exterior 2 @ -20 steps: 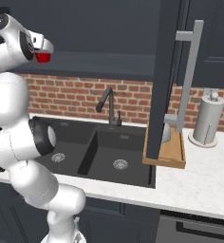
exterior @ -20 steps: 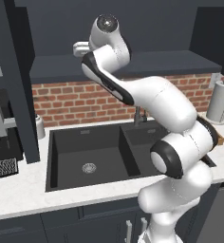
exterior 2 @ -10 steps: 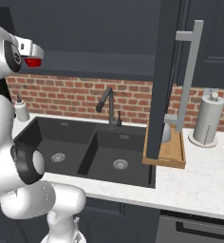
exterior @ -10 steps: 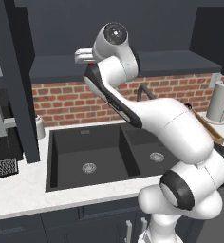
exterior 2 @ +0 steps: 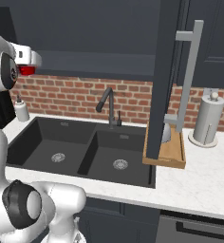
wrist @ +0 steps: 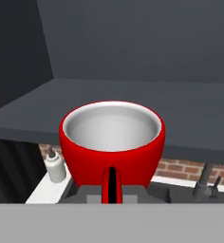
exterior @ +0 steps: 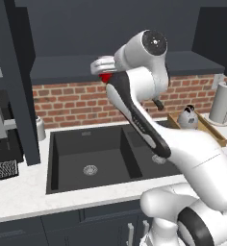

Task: Pick the kettle from the counter and place it on the tray. Then pick the mug from the cabinet and place it on the tray. Then close the cabinet doors.

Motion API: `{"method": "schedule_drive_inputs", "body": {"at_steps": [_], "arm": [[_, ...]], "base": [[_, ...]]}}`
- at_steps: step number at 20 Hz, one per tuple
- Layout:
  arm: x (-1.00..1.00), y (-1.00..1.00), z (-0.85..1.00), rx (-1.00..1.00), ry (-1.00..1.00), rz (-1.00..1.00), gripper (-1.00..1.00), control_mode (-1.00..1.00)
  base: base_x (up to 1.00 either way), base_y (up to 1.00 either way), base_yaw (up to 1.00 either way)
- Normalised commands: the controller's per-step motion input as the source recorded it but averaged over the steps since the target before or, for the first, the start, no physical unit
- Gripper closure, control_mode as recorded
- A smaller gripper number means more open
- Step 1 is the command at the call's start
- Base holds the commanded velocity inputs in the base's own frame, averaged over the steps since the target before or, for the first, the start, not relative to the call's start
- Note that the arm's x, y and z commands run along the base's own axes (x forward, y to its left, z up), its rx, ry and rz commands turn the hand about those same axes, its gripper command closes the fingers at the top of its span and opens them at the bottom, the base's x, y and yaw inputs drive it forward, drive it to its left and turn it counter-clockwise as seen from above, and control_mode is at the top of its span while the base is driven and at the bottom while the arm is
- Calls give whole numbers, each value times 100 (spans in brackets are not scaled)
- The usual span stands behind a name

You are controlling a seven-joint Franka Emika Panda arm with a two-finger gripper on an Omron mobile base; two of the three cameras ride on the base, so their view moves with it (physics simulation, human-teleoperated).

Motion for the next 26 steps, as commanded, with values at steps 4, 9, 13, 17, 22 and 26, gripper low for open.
{"method": "schedule_drive_inputs", "body": {"at_steps": [4,9,13,17,22,26], "arm": [[-86,-48,0,0,-4,12,100,-100],[-74,-58,-1,0,-2,3,100,-100],[-43,-60,-7,-2,0,-1,100,-100],[-16,-47,-18,-10,0,-10,100,-100],[-7,-37,-29,-10,0,-15,100,-100],[-1,-31,-32,-6,0,-16,100,-100]], "base": [[0,0,0],[0,0,0],[0,0,0],[0,0,0],[0,0,0],[0,0,0]]}}
